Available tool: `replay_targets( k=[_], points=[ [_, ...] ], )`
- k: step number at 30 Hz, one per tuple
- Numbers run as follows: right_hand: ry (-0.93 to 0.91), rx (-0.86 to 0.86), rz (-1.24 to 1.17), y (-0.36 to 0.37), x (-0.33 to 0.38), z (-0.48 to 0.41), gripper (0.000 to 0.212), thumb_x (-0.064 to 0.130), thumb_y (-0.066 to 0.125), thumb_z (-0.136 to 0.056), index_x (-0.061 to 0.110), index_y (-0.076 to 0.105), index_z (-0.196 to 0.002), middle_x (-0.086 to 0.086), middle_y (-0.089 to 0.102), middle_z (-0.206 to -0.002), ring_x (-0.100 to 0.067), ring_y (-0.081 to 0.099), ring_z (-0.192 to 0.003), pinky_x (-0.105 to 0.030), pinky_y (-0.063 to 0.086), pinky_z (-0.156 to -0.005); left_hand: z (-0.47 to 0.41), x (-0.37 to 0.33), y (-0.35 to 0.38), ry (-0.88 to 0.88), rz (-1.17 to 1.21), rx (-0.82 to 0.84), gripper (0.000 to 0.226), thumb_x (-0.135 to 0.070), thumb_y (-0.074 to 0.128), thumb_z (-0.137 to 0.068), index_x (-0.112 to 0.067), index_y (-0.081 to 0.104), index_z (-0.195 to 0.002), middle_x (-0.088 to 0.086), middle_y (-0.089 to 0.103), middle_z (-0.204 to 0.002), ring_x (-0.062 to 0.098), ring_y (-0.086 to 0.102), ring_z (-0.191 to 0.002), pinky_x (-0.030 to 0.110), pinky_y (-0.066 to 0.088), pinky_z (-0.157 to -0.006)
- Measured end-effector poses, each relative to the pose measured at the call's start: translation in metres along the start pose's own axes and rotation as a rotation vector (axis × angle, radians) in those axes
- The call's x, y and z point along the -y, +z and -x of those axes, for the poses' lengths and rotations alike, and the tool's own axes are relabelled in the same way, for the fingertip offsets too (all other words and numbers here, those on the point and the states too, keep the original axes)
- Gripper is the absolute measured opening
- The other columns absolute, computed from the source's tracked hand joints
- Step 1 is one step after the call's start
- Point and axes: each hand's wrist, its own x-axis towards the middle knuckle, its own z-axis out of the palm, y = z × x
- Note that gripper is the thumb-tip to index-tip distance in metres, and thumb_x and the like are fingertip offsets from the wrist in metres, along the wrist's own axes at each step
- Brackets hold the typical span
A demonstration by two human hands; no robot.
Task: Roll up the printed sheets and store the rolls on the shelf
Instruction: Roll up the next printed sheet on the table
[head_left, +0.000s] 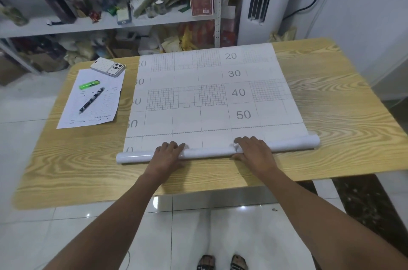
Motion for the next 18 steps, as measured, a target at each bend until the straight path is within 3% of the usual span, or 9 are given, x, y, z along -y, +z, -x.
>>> replay_targets(
  k=[5,9,14,18],
  points=[
    [-0.051,-0.029,0.016,-0.001,-0.001,-0.001,0.033,0.039,0.079,-0.066,0.013,0.064,-0.078,-0.003,0.062,-0.069,-0.026,0.059,-0.062,-0.035,0.045,-0.054,-0.001,0.0,-0.003,-0.021,-0.003,-0.065,0.037,-0.018,0.058,-0.087,-0.01,0.049,-0.122,0.012,0.052,-0.115,0.031,0.052,-0.104,0.041,0.023,-0.105],
    [-0.044,0.023,0.022,-0.002,-0.003,-0.005,0.03,0.038,0.073,-0.075,0.01,0.067,-0.086,-0.008,0.065,-0.079,-0.03,0.06,-0.073,-0.038,0.045,-0.061,-0.003,-0.003,-0.006,-0.044,0.006,-0.027,0.032,-0.016,0.053,-0.091,-0.009,0.049,-0.121,0.011,0.047,-0.118,0.028,0.052,-0.104,0.04,0.016,-0.11],
    [-0.025,0.026,0.056,0.001,-0.003,-0.007,0.025,0.034,0.077,-0.072,0.011,0.068,-0.076,-0.006,0.062,-0.074,-0.031,0.059,-0.068,-0.037,0.045,-0.055,-0.003,-0.002,-0.006,-0.048,-0.025,-0.069,0.027,-0.017,0.055,-0.09,-0.011,0.055,-0.116,0.009,0.056,-0.107,0.03,0.051,-0.104,0.039,0.025,-0.103],
    [0.017,0.046,0.088,-0.002,-0.004,-0.01,0.022,0.033,0.067,-0.084,0.011,0.07,-0.087,-0.007,0.061,-0.091,-0.032,0.057,-0.086,-0.043,0.043,-0.074,-0.005,-0.007,-0.012,-0.081,-0.081,-0.048,0.03,-0.021,0.049,-0.094,-0.017,0.05,-0.123,0.003,0.057,-0.113,0.026,0.045,-0.107,0.034,0.031,-0.092]
  ],
)
